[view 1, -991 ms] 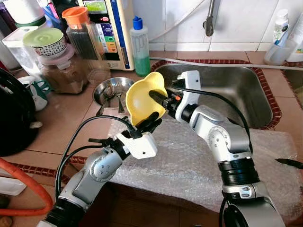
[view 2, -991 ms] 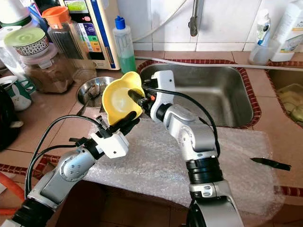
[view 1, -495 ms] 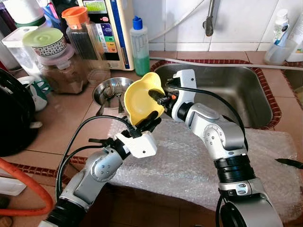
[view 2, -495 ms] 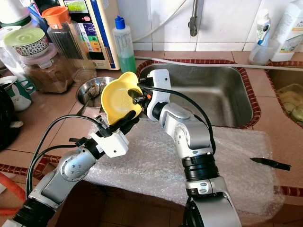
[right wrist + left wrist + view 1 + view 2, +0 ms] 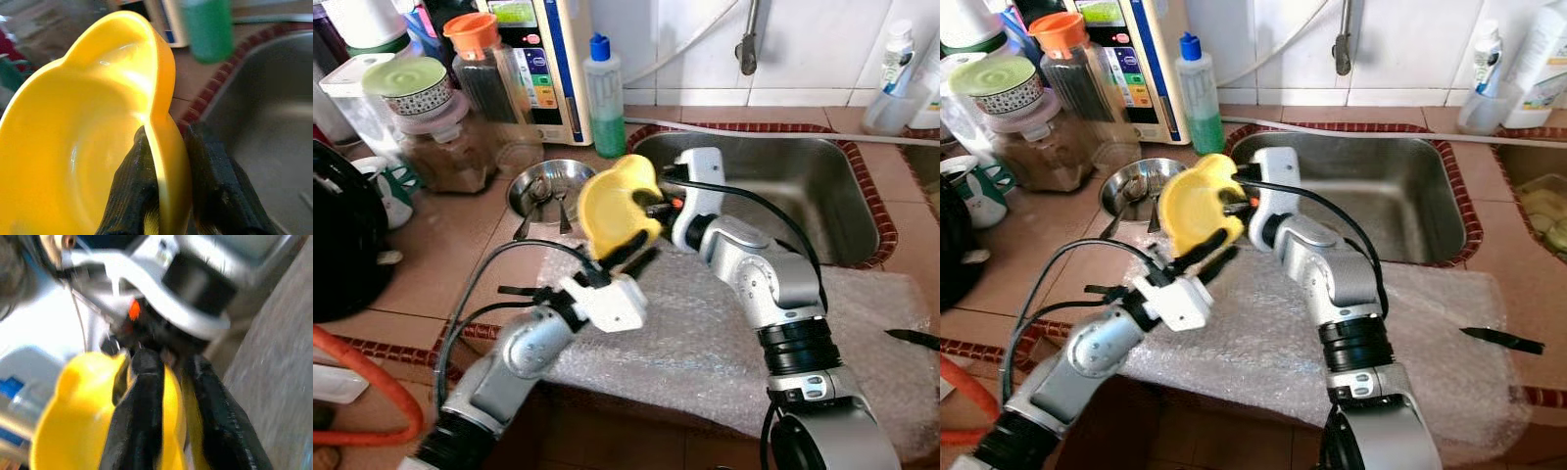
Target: Kitchen organization
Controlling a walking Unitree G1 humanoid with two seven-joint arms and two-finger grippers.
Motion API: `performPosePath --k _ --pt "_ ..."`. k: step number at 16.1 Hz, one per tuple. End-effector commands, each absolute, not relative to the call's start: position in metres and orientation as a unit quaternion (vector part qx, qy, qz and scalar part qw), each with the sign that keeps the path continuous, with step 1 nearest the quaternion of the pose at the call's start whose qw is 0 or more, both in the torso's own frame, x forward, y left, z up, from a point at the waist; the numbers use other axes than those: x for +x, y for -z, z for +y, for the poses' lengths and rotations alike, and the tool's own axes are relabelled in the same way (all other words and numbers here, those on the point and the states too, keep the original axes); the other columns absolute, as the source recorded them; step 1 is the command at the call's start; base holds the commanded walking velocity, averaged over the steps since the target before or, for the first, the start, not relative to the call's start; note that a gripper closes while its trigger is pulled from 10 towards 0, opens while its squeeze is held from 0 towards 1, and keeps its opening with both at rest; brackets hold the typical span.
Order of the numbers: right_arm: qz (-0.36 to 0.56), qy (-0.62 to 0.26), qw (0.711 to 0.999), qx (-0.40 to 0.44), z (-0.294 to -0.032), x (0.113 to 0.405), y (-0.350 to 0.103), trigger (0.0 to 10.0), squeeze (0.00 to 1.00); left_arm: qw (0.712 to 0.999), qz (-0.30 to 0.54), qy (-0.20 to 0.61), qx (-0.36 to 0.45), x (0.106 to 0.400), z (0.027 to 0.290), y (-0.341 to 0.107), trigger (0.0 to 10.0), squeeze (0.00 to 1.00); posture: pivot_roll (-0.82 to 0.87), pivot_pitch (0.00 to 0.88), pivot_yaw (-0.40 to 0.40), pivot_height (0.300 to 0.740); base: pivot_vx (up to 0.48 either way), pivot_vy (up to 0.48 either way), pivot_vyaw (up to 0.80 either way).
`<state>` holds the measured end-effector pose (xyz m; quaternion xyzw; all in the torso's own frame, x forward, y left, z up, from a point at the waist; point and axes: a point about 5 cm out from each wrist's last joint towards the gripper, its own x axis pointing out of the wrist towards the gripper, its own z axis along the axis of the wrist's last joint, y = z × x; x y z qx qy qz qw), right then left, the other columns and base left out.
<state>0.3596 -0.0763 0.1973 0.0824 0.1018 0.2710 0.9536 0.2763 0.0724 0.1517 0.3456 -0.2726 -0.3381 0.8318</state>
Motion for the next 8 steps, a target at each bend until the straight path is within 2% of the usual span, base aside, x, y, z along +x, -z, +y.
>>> performPosePath --k 1,4,7,8 --pt "0.086 -0.261 0.959 0.076 -0.076 0.362 -0.204 0.0 0.00 0.826 -0.282 0.354 0.335 0.273 0.070 -0.156 10.0 1.00 -0.28 0.103 0.117 0.740 0.000 0.000 0.00" --pt "0.054 -0.211 0.974 0.062 -0.086 0.367 -0.211 0.0 0.00 0.823 -0.314 0.356 0.313 0.267 0.063 -0.167 10.0 1.00 -0.28 0.103 0.118 0.740 0.000 0.000 0.00" --pt "0.018 -0.152 0.987 0.047 -0.104 0.374 -0.219 0.0 0.00 0.825 -0.310 0.356 0.311 0.269 0.065 -0.167 10.0 1.00 -0.28 0.103 0.118 0.740 0.000 0.000 0.00" --pt "0.004 -0.123 0.992 0.031 -0.115 0.377 -0.220 0.0 0.00 0.835 -0.293 0.359 0.297 0.271 0.066 -0.165 10.0 1.00 -0.28 0.103 0.119 0.740 0.000 0.000 0.00"
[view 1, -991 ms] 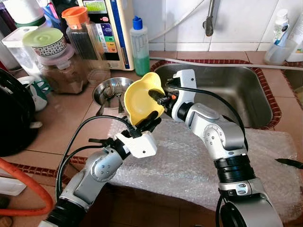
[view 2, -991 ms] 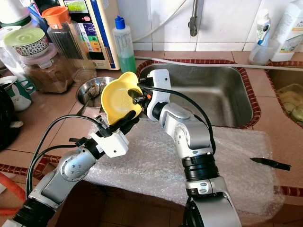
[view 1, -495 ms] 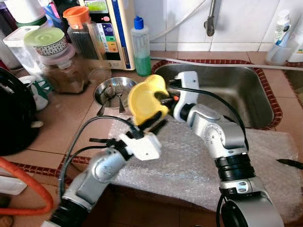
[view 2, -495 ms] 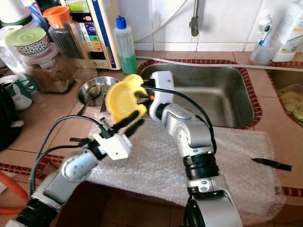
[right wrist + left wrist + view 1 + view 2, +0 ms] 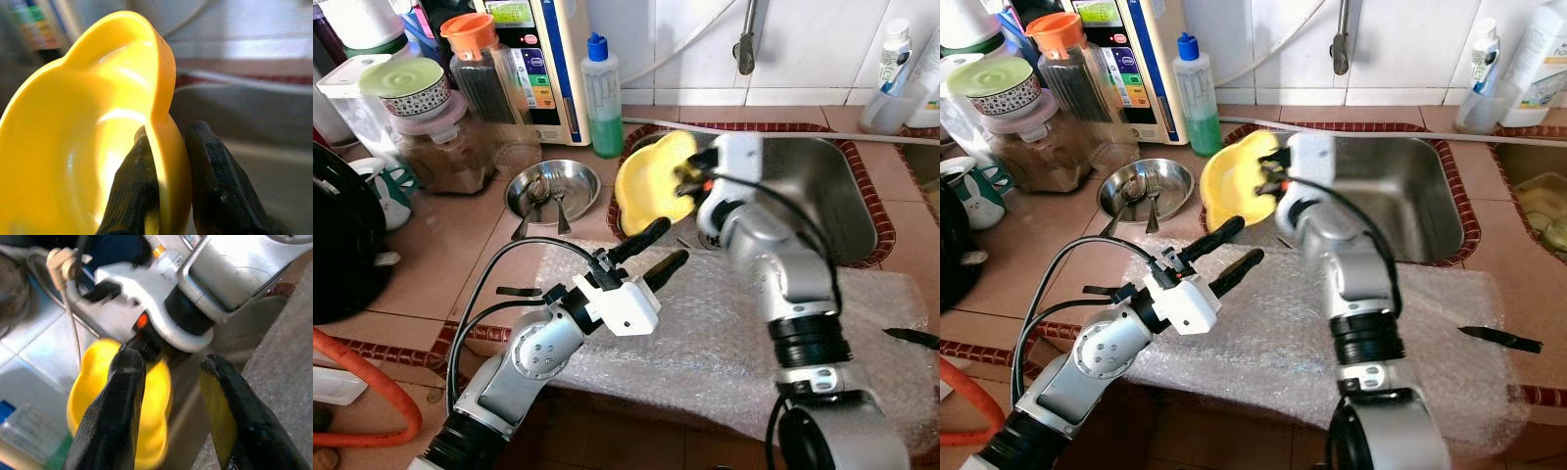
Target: Kitchen organization
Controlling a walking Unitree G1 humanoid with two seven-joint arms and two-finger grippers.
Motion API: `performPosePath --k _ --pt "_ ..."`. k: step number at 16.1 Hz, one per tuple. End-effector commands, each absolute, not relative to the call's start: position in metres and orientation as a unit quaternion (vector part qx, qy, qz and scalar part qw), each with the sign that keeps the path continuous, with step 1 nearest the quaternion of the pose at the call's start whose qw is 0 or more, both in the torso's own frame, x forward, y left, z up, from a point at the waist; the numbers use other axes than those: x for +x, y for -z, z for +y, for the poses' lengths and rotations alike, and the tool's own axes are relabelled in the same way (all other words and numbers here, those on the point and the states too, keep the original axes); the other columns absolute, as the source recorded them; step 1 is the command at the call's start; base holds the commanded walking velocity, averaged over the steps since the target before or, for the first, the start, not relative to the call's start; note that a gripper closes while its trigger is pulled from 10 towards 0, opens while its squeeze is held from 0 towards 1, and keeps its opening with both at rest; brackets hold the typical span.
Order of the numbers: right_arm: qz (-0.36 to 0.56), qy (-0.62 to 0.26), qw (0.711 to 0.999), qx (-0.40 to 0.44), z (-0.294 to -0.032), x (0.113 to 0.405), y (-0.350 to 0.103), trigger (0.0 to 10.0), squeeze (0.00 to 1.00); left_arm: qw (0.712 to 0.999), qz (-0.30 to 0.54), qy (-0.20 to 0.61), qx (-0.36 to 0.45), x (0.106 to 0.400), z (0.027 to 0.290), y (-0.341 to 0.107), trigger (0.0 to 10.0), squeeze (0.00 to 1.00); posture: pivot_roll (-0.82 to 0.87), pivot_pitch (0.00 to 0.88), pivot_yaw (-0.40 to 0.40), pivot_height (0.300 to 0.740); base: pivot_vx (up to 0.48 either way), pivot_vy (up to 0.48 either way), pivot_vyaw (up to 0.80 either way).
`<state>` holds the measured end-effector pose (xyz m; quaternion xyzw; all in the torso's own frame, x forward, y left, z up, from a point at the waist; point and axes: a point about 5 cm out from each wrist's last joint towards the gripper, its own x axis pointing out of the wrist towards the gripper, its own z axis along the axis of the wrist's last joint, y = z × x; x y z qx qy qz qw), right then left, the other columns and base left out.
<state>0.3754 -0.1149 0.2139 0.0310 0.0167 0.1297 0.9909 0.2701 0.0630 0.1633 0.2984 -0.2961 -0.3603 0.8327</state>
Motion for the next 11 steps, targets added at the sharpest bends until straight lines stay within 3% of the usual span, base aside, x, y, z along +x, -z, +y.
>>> performPosePath --k 1,5,7,9,11 --pt "-0.003 -0.108 0.994 0.026 -0.122 0.379 -0.220 0.0 0.00 0.841 -0.282 0.361 0.286 0.272 0.067 -0.164 10.0 1.00 -0.28 0.103 0.119 0.740 0.000 0.000 0.00" --pt "-0.005 -0.070 0.996 -0.052 -0.157 0.383 -0.210 0.0 0.00 0.883 -0.224 0.347 0.223 0.284 0.074 -0.162 10.0 1.00 -0.28 0.104 0.123 0.740 0.000 0.000 0.00" --pt "0.004 -0.056 0.995 -0.087 -0.174 0.383 -0.199 0.0 0.00 0.891 -0.210 0.342 0.211 0.289 0.077 -0.164 10.0 1.00 -0.28 0.105 0.125 0.740 0.000 0.000 0.00" --pt "0.033 -0.025 0.992 -0.121 -0.208 0.379 -0.181 0.0 0.00 0.909 -0.183 0.326 0.185 0.297 0.083 -0.166 10.0 1.00 -0.28 0.106 0.129 0.740 0.000 0.000 0.00" --pt "0.050 -0.008 0.988 -0.143 -0.226 0.376 -0.172 0.0 0.00 0.907 -0.170 0.335 0.190 0.299 0.085 -0.165 10.0 1.00 -0.28 0.102 0.132 0.740 0.000 0.000 0.00"
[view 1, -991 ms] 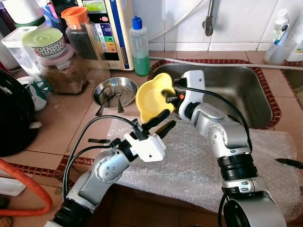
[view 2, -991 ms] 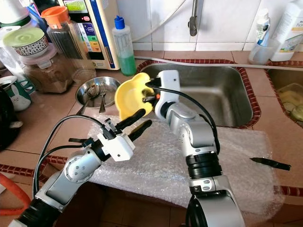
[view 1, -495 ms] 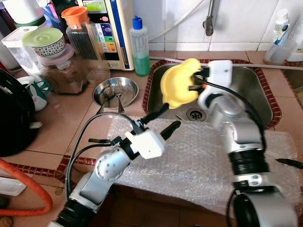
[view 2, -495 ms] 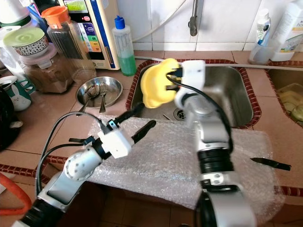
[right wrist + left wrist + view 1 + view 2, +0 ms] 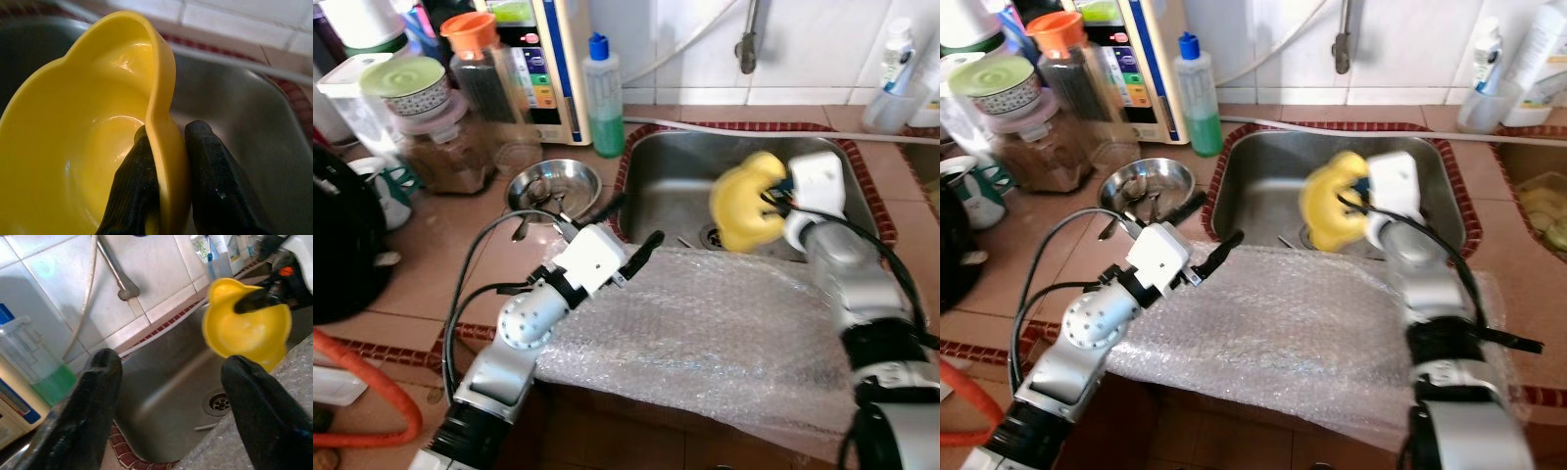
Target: Kitchen organization
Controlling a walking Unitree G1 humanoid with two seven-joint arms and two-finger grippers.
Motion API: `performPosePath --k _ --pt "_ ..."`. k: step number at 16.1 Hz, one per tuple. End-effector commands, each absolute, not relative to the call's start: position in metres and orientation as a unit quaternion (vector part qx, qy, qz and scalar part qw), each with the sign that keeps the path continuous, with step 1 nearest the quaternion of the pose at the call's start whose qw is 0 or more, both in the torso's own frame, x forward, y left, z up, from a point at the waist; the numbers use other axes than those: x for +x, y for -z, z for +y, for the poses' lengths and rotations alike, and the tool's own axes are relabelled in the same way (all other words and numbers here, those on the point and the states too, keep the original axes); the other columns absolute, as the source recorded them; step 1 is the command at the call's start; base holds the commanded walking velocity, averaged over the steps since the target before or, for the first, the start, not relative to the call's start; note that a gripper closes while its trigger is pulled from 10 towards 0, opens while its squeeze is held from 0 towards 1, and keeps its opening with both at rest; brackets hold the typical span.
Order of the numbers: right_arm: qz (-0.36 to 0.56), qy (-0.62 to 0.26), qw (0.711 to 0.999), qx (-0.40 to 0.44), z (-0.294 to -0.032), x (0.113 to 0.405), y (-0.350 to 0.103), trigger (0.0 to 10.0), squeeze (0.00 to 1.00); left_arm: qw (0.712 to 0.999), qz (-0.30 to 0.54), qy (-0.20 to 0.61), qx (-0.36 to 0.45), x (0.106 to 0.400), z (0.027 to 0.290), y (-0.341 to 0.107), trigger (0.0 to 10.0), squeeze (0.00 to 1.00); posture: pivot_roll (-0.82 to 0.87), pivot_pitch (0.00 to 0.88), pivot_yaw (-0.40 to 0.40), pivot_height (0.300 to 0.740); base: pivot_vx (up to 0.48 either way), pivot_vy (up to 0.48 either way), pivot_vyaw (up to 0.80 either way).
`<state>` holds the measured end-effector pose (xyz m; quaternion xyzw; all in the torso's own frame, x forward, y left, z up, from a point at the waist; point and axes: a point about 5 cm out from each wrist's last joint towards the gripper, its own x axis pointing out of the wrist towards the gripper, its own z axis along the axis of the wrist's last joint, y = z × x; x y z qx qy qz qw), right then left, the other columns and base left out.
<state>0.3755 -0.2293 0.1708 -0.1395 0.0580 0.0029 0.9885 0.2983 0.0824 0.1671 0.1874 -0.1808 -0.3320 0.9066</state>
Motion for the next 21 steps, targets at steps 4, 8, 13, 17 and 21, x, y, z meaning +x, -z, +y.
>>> performPosePath --k 4,8,13,17,21 --pt "0.088 0.005 0.979 -0.185 -0.250 0.370 -0.154 2.1 0.00 0.897 -0.133 0.373 0.195 0.301 0.084 -0.159 10.0 1.00 -0.28 0.101 0.137 0.740 0.000 0.000 0.00" --pt "0.139 0.000 0.964 -0.228 -0.260 0.364 -0.133 10.0 0.00 0.883 -0.091 0.412 0.207 0.299 0.086 -0.151 10.0 1.00 -0.27 0.101 0.142 0.740 0.000 0.000 0.00" --pt "0.161 -0.016 0.957 -0.239 -0.257 0.360 -0.119 10.0 1.00 0.883 -0.075 0.404 0.229 0.302 0.090 -0.147 10.0 1.00 -0.28 0.100 0.149 0.740 0.000 0.000 0.00" --pt "0.161 -0.019 0.961 -0.224 -0.258 0.363 -0.123 10.0 1.00 0.885 -0.071 0.401 0.224 0.303 0.091 -0.148 10.0 0.51 -0.28 0.098 0.148 0.740 0.000 0.000 0.00" --pt "0.139 -0.011 0.989 0.040 -0.248 0.376 -0.142 10.0 1.00 0.885 -0.072 0.403 0.223 0.303 0.090 -0.148 10.0 0.49 -0.28 0.098 0.147 0.740 0.000 0.000 0.00"
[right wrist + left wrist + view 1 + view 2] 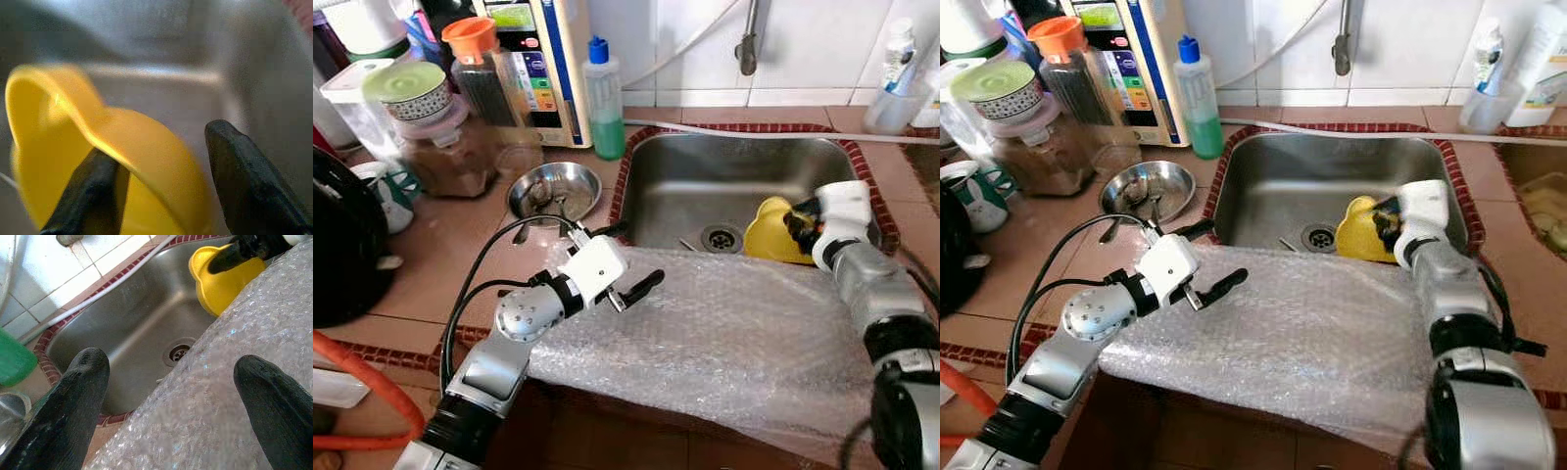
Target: Kitchen organization
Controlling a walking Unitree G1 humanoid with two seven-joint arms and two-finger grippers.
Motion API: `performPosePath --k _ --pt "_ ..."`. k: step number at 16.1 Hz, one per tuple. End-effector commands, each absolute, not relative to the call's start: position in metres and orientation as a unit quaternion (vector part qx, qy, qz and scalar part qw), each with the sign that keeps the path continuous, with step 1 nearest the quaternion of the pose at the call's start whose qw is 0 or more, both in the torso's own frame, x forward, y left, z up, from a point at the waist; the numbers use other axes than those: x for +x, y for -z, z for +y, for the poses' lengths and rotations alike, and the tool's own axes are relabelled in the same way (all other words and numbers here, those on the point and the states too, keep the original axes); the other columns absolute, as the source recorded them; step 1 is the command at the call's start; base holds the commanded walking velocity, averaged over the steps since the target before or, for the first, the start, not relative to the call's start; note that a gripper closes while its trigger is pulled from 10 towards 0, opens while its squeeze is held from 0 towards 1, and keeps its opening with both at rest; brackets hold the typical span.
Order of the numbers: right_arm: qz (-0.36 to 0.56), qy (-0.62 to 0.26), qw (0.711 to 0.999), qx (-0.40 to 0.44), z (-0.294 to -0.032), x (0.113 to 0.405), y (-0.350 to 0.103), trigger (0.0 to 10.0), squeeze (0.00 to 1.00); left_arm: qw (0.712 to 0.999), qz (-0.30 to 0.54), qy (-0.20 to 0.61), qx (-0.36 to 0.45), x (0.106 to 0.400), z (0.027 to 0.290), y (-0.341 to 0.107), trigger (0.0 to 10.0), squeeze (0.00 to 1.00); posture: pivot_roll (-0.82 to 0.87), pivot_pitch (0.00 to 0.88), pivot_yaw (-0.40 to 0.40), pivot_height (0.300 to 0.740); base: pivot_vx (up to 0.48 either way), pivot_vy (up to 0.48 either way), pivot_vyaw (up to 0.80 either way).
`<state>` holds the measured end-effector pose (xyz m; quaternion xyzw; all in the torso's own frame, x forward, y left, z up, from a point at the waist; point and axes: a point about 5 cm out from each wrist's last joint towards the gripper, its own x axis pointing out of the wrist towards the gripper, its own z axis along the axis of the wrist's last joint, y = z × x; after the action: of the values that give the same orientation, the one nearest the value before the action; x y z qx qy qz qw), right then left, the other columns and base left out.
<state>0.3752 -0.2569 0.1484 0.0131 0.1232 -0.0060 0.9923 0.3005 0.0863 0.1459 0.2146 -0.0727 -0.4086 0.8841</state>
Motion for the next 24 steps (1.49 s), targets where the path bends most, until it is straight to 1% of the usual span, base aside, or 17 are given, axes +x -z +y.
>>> performPosePath --k 1,2,3,4,5,7,8,10,12,13,14,15,17,20,22,23,24 --pt "0.120 0.001 0.989 0.088 -0.252 0.378 -0.150 10.0 1.00 0.884 -0.072 0.403 0.224 0.302 0.089 -0.148 10.0 0.26 -0.28 0.099 0.147 0.740 0.000 0.000 0.00" --pt "0.112 0.009 0.989 0.095 -0.255 0.379 -0.152 10.0 1.00 0.884 -0.072 0.404 0.224 0.302 0.089 -0.147 10.0 0.21 -0.28 0.099 0.145 0.740 0.000 0.000 0.00" --pt "0.097 0.018 0.994 0.043 -0.259 0.378 -0.156 10.0 1.00 0.884 -0.071 0.404 0.224 0.302 0.089 -0.147 10.0 0.16 -0.28 0.099 0.145 0.740 0.000 0.000 0.00" --pt "0.078 0.022 0.997 0.012 -0.262 0.378 -0.161 10.0 1.00 0.884 -0.071 0.403 0.224 0.302 0.089 -0.147 10.0 0.05 -0.28 0.098 0.145 0.740 0.000 0.000 0.00" --pt "0.061 0.027 0.998 0.022 -0.264 0.378 -0.165 10.0 1.00 0.885 -0.071 0.403 0.224 0.302 0.089 -0.147 10.0 0.00 -0.27 0.098 0.145 0.740 0.000 0.000 0.00" --pt "0.029 0.059 0.996 -0.054 -0.272 0.378 -0.179 10.0 1.00 0.884 -0.070 0.403 0.224 0.301 0.089 -0.147 10.0 0.00 -0.28 0.099 0.147 0.740 0.000 0.000 0.00" --pt "0.080 0.003 0.992 -0.101 -0.261 0.378 -0.165 10.0 1.00 0.883 -0.071 0.406 0.225 0.300 0.088 -0.146 10.0 0.00 -0.28 0.099 0.150 0.740 0.000 0.000 0.00" --pt "0.134 -0.032 0.986 -0.092 -0.252 0.376 -0.150 10.0 1.00 0.882 -0.071 0.407 0.226 0.300 0.087 -0.146 10.0 0.00 -0.28 0.099 0.152 0.740 0.000 0.000 0.00" --pt "0.132 -0.014 0.980 -0.146 -0.255 0.376 -0.149 10.0 1.00 0.882 -0.071 0.407 0.227 0.301 0.087 -0.146 10.0 0.00 -0.28 0.101 0.150 0.740 0.000 0.000 0.00" --pt "0.147 -0.048 0.982 -0.110 -0.250 0.376 -0.148 10.0 1.00 0.882 -0.071 0.406 0.228 0.301 0.088 -0.146 10.0 0.00 -0.28 0.102 0.151 0.740 0.000 0.000 0.00" --pt "0.133 -0.033 0.979 -0.151 -0.254 0.377 -0.153 10.0 1.00 0.882 -0.071 0.406 0.228 0.300 0.088 -0.146 10.0 0.00 -0.27 0.102 0.149 0.740 0.000 0.000 0.00" --pt "0.132 -0.034 0.982 -0.130 -0.255 0.378 -0.156 10.0 1.00 0.882 -0.070 0.407 0.228 0.300 0.088 -0.146 10.0 0.00 -0.27 0.102 0.149 0.740 0.000 0.000 0.00" --pt "0.103 -0.012 0.981 -0.162 -0.257 0.380 -0.165 10.0 1.00 0.882 -0.070 0.407 0.228 0.299 0.087 -0.145 10.0 0.00 -0.28 0.101 0.149 0.740 0.000 0.000 0.00" --pt "0.068 -0.046 0.987 -0.139 -0.241 0.380 -0.168 10.0 1.00 0.893 -0.077 0.380 0.230 0.305 0.091 -0.148 10.0 0.00 -0.28 0.100 0.147 0.740 0.000 0.000 0.00" --pt "0.013 -0.091 0.986 -0.142 -0.215 0.375 -0.171 10.0 0.86 0.911 -0.097 0.336 0.218 0.315 0.096 -0.159 10.0 0.00 -0.28 0.101 0.149 0.740 0.000 0.000 0.00" --pt "-0.002 -0.117 0.983 -0.144 -0.201 0.371 -0.169 10.0 0.51 0.919 -0.110 0.318 0.207 0.318 0.098 -0.165 10.0 0.00 -0.28 0.099 0.147 0.740 0.000 0.000 0.00" --pt "-0.016 -0.147 0.978 -0.150 -0.187 0.365 -0.167 10.0 0.07 0.930 -0.123 0.289 0.192 0.324 0.102 -0.174 10.0 0.00 -0.29 0.096 0.145 0.740 0.000 0.000 0.00"
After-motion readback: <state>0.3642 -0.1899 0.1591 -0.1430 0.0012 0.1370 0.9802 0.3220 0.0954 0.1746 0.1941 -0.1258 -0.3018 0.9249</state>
